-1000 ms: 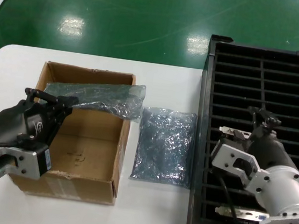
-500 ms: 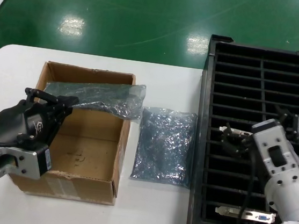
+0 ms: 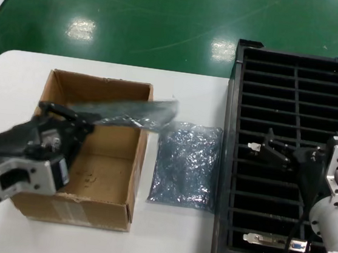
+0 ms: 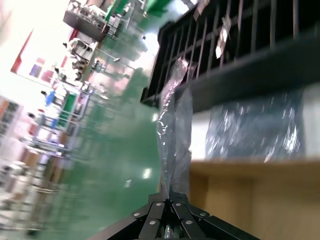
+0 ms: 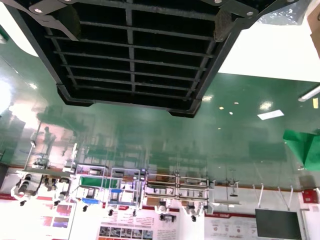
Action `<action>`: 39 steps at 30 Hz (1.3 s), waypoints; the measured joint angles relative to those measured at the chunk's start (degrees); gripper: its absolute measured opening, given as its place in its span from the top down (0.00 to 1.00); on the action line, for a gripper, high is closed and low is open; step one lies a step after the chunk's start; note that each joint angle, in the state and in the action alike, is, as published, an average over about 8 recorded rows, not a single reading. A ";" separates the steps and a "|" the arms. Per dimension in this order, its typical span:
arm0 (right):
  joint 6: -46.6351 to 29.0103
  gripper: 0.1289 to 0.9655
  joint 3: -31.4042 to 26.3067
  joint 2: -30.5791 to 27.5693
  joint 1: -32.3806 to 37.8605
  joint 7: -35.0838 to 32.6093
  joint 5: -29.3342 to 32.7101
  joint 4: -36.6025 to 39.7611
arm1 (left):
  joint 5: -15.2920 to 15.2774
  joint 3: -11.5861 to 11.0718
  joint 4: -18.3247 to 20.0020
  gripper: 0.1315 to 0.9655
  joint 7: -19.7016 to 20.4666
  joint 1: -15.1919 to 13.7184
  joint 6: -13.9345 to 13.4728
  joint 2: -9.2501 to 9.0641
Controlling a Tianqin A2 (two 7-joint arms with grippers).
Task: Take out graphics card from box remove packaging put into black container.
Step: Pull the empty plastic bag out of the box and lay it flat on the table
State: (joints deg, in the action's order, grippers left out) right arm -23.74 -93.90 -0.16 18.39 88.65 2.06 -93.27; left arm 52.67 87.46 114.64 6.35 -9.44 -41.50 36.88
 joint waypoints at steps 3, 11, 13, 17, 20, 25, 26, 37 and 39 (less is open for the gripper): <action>-0.01 0.06 -0.04 -0.03 0.00 0.05 0.04 -0.01 | 1.12 0.04 0.59 0.99 6.57 -2.73 -6.22 -2.40; 0.00 0.01 -0.07 -0.06 0.00 0.21 0.12 0.00 | 6.13 -1.89 -2.40 0.99 25.01 -11.77 -24.57 -12.92; 0.00 0.00 -0.07 -0.07 0.00 0.24 0.13 0.00 | 5.00 -3.45 -4.52 0.99 29.80 -14.08 -29.36 -16.96; 0.00 0.00 -0.09 -0.08 0.00 0.28 0.16 0.00 | -0.61 -6.78 -9.77 0.99 39.33 -18.07 -37.23 -24.77; 0.00 0.00 -0.10 -0.09 0.00 0.30 0.17 0.00 | -4.93 -7.91 -14.26 0.99 45.92 -20.22 -39.76 -28.81; 0.00 0.00 -0.11 -0.10 0.00 0.34 0.19 0.00 | -9.12 -7.05 -20.63 0.99 53.44 -22.14 -38.12 -31.39; 0.00 0.00 -0.11 -0.10 0.00 0.34 0.20 0.00 | -9.64 -6.81 -21.57 0.99 54.27 -22.42 -37.53 -31.59; 0.00 0.00 -0.13 -0.12 0.01 0.38 0.22 0.00 | -12.66 -3.69 -24.62 0.96 58.02 -24.51 -33.90 -31.25; 0.00 0.00 -0.13 -0.12 0.01 0.39 0.22 0.00 | -13.02 -3.22 -23.30 0.92 58.37 -24.66 -34.08 -30.80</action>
State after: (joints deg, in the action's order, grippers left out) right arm -23.74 -94.03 -0.28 18.39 89.04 2.29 -93.27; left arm 39.65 84.24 91.34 64.72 -34.10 -75.58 6.08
